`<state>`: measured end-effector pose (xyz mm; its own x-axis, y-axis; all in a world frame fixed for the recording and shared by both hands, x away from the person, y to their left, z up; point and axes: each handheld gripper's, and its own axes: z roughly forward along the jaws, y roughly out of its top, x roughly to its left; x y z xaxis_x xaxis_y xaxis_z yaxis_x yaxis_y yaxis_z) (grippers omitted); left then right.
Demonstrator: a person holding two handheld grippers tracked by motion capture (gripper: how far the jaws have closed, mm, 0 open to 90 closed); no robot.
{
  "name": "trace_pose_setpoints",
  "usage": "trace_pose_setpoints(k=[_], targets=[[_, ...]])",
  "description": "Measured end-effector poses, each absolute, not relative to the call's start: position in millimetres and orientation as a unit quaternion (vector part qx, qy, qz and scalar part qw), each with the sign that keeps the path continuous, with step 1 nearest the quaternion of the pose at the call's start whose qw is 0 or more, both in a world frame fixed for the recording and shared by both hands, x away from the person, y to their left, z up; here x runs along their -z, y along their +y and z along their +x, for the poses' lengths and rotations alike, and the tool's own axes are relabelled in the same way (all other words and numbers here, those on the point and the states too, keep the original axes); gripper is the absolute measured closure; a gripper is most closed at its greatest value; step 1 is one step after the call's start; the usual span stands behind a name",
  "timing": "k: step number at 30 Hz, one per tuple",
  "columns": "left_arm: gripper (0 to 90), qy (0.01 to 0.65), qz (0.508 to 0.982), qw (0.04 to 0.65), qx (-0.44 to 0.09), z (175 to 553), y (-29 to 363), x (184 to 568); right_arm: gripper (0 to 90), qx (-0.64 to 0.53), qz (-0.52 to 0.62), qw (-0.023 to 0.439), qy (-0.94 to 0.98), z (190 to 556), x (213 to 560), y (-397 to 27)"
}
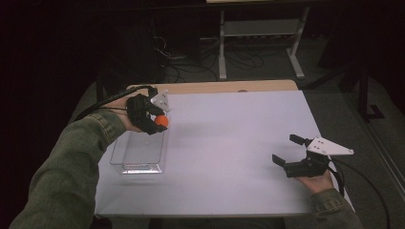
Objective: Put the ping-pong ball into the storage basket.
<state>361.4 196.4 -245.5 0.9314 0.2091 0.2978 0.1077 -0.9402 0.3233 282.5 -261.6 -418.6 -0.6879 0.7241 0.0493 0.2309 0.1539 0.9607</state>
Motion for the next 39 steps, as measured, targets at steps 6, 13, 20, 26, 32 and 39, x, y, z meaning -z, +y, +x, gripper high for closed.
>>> trace_pose_setpoints(k=[6,13,20,26,32,39], targets=[[50.5,0.087,0.972,0.147,-0.163,359.5,204.9,245.2,0.0,-0.561,0.327,0.220,0.728,282.8,418.8,-261.3],[50.5,0.091,0.973,0.140,-0.159,357.0,210.8,244.7,0.0,-0.560,0.327,0.220,0.729,282.9,419.1,-260.9],[50.5,0.095,0.974,0.134,-0.155,355.6,214.1,244.0,0.0,-0.560,0.327,0.218,0.729,282.9,419.2,-260.3],[50.5,0.097,0.977,0.125,-0.145,355.0,217.6,244.7,0.0,-0.559,0.327,0.217,0.730,283.0,419.4,-259.9],[50.5,0.097,0.978,0.119,-0.138,354.1,219.0,247.9,0.0,-0.560,0.328,0.217,0.730,283.0,419.3,-259.9],[50.5,0.098,0.981,0.104,-0.131,354.3,219.8,251.5,0.0,-0.559,0.327,0.217,0.730,283.1,419.4,-259.5]])
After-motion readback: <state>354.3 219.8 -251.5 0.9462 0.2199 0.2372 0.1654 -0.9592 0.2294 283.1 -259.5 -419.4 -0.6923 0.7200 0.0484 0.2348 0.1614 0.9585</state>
